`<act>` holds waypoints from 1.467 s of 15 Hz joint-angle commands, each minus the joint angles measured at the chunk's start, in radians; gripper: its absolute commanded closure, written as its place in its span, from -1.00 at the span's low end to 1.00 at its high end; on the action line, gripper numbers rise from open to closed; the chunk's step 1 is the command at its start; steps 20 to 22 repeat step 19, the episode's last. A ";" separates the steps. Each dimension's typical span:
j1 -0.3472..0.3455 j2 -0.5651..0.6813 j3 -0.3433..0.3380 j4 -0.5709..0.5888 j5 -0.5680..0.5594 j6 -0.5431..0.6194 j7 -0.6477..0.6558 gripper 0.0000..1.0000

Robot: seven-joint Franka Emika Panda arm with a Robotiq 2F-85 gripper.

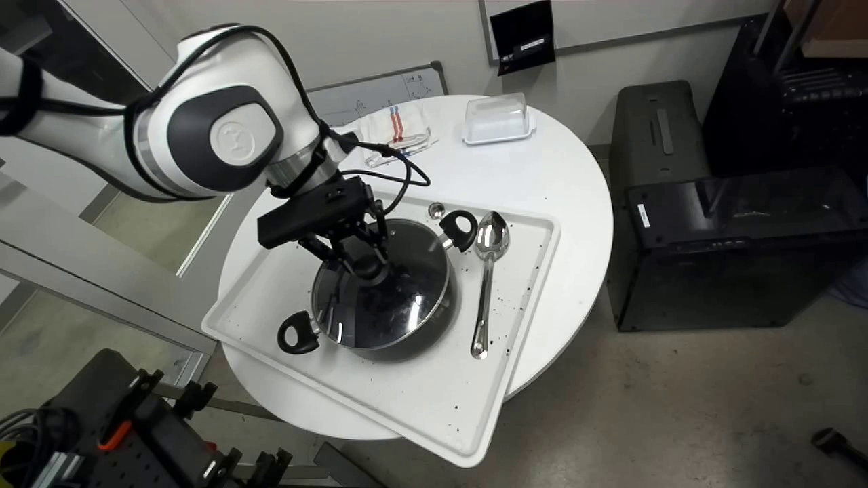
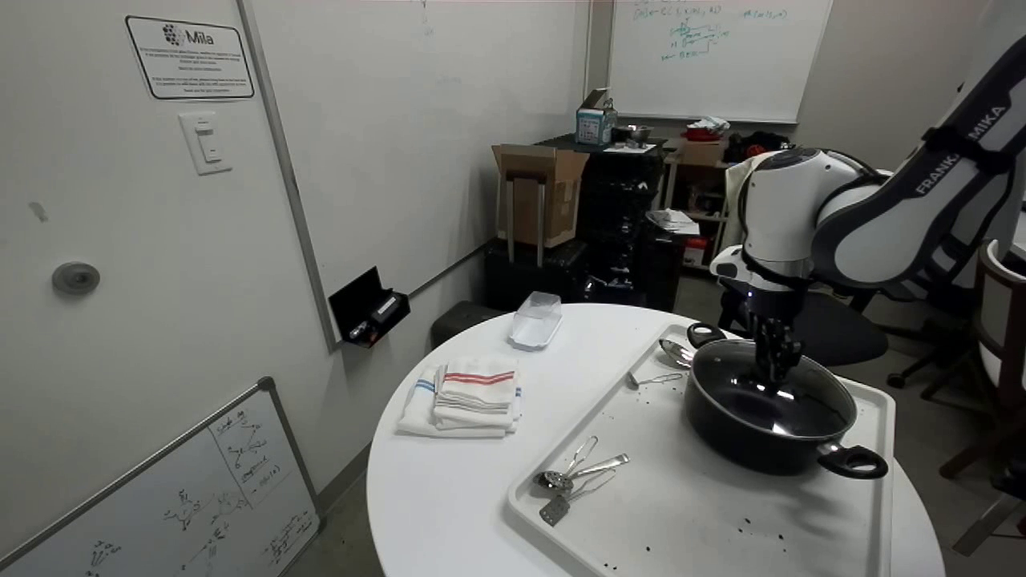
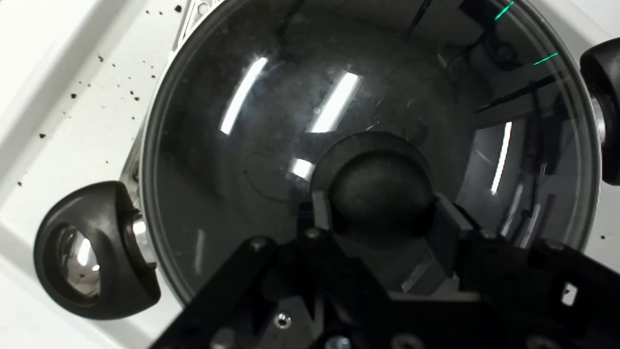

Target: Put the glass lid on the black pot.

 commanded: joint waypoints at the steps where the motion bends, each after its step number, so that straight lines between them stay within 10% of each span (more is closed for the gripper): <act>1: -0.004 0.002 0.005 0.008 0.006 0.011 0.001 0.50; 4: -0.006 0.003 0.006 0.009 0.007 0.013 -0.001 0.50; 6: -0.008 0.001 0.007 0.007 0.009 0.011 -0.003 -0.52; 9: -0.009 -0.005 0.010 0.005 0.011 0.011 -0.005 -0.94; 22: -0.008 -0.020 0.009 0.000 0.010 0.008 -0.005 -1.00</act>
